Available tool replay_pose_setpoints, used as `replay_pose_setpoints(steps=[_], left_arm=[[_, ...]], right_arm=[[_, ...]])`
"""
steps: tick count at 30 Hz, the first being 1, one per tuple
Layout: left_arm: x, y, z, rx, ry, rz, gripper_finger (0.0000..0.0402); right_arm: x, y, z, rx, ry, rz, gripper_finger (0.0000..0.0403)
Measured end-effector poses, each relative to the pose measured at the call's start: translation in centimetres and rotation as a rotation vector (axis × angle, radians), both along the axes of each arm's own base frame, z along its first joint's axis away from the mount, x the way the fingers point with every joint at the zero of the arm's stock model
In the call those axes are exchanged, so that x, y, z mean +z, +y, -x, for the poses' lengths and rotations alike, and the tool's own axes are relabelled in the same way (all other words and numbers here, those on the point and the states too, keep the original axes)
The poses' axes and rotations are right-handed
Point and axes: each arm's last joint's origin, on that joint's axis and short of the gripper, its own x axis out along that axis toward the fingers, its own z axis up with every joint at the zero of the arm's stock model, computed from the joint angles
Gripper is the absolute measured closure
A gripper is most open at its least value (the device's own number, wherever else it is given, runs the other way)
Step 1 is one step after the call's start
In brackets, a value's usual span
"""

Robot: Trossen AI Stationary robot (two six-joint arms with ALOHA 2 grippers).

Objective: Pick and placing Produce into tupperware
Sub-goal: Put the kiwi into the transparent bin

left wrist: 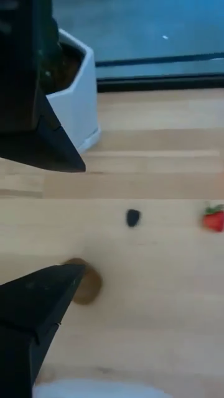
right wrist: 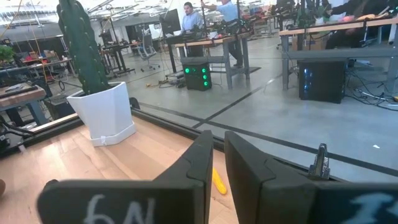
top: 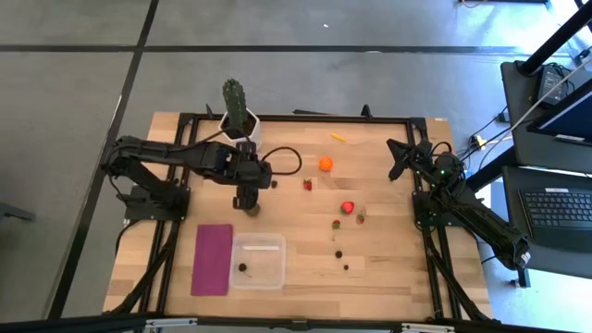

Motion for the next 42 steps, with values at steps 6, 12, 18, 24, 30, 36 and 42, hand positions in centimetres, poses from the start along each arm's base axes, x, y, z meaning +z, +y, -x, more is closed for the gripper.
replay_pose_setpoints(steps=[6, 12, 18, 24, 30, 36, 42], left_arm=[[-0.1, 0.6, 0.1, 0.065, -0.010, -0.037, 0.0154], [0.0, 0.5, -0.2, 0.080, -0.052, -0.025, 0.0154], [-0.1, 0.4, -0.2, 0.050, -0.031, 0.042, 0.0154], [-0.3, 0.4, 0.1, -0.134, 0.058, 0.056, 0.0154], [-0.5, 0.9, -0.2, -0.188, 0.067, 0.138, 0.0154], [-0.5, 1.5, -0.4, -0.124, 0.041, 0.151, 0.0154], [-0.5, 1.7, -0.4, -0.117, 0.038, 0.127, 0.0154]], right_arm=[[0.0, 0.0, 0.0, 0.000, -0.003, -0.002, 0.0357], [0.0, 0.0, 0.0, 0.000, -0.001, 0.000, 0.0357], [0.0, 0.0, 0.0, 0.000, 0.000, 0.000, 0.0357], [0.0, 0.0, 0.0, 0.000, 0.000, 0.001, 0.0357], [0.0, 0.0, 0.0, 0.000, 0.000, 0.000, 0.0357], [0.0, 0.0, 0.0, 0.000, 0.000, 0.001, 0.0357], [0.0, 0.0, 0.0, 0.000, 0.000, 0.001, 0.0357]])
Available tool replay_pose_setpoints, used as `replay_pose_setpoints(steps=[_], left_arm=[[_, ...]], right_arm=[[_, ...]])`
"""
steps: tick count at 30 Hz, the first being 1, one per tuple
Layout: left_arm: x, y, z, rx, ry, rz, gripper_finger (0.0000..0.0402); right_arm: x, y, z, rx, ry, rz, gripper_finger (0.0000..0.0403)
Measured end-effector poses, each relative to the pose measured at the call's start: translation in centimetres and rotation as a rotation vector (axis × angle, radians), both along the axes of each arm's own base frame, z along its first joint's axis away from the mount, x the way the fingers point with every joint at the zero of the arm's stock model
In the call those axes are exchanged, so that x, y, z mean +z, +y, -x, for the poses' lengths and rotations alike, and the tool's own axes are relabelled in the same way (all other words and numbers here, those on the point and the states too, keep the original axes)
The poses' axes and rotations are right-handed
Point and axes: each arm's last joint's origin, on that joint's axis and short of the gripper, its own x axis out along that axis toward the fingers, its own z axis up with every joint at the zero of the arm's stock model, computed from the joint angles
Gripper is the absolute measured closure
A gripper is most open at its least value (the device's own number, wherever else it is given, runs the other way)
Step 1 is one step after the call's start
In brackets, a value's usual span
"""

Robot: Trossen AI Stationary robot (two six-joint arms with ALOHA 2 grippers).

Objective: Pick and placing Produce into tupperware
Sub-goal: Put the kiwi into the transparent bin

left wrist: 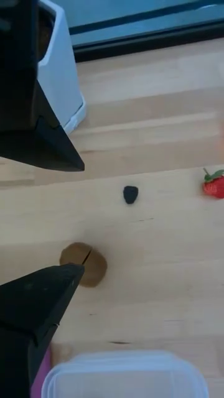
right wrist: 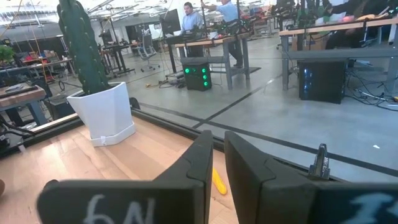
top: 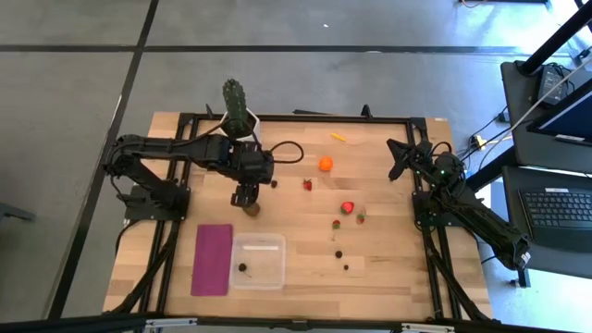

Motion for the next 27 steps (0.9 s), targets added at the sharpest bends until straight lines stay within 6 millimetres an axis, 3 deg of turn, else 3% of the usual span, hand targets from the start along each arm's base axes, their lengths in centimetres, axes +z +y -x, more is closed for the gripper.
replay_pose_setpoints(steps=[10, 21, 27], left_arm=[[0.00, -0.03, -0.01, 0.021, -0.005, 0.018, 0.0148], [-0.35, 0.02, 0.18, 0.023, 0.048, -0.002, 0.0049], [-0.23, 0.00, -0.13, 0.050, 0.005, 0.005, 0.0030]], right_arm=[[0.00, 0.00, 0.00, 0.000, 0.000, 0.000, 0.0357], [0.00, 0.00, 0.00, 0.000, 0.000, 0.000, 0.0357], [0.00, 0.00, 0.00, 0.000, 0.000, 0.000, 0.0357]])
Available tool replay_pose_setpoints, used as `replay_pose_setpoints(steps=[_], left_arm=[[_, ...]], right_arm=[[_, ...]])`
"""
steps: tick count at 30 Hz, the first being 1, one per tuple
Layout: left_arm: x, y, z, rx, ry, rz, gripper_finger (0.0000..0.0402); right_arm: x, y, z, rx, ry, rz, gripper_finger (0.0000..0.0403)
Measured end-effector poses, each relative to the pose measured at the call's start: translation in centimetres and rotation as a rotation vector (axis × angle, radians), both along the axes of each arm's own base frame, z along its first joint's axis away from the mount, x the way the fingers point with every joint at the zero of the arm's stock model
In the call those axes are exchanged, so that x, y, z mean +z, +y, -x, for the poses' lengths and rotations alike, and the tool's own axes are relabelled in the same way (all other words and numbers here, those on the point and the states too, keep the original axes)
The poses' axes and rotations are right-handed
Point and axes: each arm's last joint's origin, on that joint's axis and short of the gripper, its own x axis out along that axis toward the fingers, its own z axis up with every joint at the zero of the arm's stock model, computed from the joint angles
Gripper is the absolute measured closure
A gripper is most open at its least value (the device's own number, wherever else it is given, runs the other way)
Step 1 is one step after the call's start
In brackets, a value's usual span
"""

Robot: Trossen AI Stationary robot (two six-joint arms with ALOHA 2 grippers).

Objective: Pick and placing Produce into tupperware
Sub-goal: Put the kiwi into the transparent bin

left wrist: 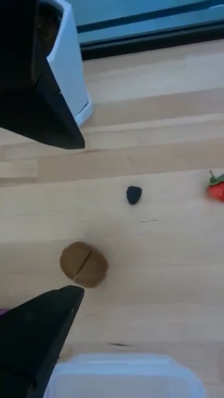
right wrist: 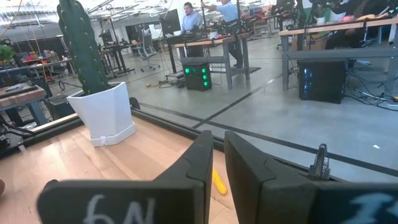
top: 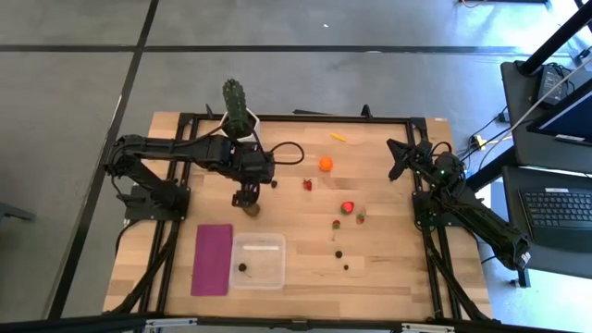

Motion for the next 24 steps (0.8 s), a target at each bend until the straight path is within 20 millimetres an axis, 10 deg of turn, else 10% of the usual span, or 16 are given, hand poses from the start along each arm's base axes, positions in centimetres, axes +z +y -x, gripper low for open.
replay_pose_setpoints(steps=[12, 24], left_arm=[[-0.4, 1.1, 0.0, 0.072, -0.002, 0.086, 0.0036], [-8.0, 1.5, 0.4, -0.028, 0.096, 0.238, 0.0037]], right_arm=[[0.0, 0.0, 0.0, 0.000, -0.002, -0.002, 0.0357], [0.0, 0.0, 0.0, 0.000, -0.002, -0.002, 0.0357]])
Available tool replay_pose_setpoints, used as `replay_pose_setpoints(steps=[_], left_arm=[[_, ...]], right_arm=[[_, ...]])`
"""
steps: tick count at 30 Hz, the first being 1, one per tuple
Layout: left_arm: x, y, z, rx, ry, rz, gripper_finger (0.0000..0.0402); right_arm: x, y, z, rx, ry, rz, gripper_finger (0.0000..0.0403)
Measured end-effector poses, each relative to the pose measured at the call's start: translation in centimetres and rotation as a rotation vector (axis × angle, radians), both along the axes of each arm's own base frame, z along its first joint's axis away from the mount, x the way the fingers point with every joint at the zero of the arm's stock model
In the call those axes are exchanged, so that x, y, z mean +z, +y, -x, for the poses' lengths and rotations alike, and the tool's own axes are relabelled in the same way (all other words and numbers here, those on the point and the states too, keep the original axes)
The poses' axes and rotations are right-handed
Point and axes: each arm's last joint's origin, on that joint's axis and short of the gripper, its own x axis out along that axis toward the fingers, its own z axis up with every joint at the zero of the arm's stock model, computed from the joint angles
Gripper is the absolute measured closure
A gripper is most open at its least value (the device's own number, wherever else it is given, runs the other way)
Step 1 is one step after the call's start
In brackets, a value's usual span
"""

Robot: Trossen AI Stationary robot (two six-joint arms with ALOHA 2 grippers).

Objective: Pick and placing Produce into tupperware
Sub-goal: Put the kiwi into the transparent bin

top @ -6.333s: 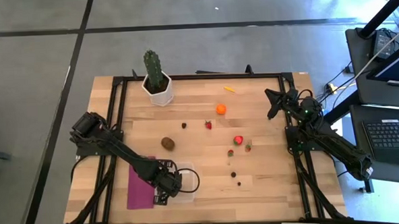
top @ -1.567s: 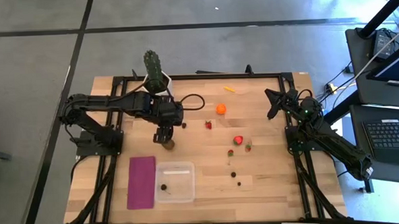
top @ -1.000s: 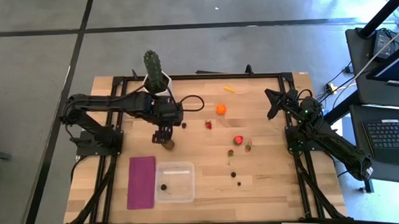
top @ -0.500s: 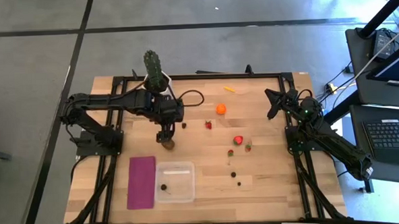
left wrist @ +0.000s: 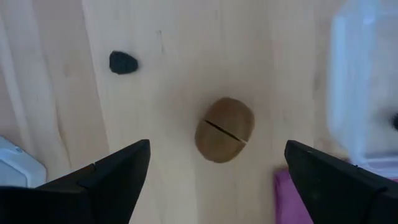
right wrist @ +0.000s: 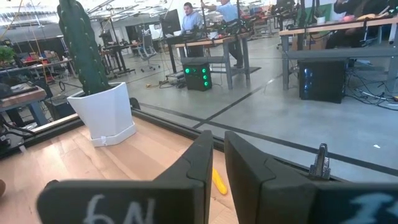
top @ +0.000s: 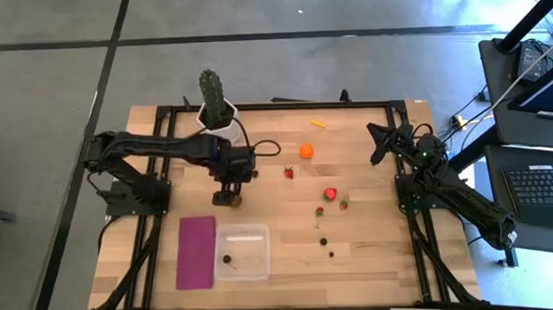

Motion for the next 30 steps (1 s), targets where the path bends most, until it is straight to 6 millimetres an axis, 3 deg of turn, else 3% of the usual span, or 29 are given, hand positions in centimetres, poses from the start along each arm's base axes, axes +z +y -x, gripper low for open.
replay_pose_setpoints(steps=[5, 15, 30], left_arm=[[-1.9, 0.2, 0.3, 0.001, 0.004, 0.024, 0.0039], [-4.3, -0.5, 0.5, -0.195, -0.037, 0.010, 0.0043], [-7.5, -1.1, 1.6, -0.222, -0.019, 0.012, 0.0044]], right_arm=[[0.0, 0.0, 0.0, 0.000, 0.000, 0.000, 0.0357], [0.0, 0.0, 0.0, 0.000, 0.002, 0.002, 0.0357], [0.0, 0.0, 0.0, 0.000, 0.002, 0.002, 0.0357]])
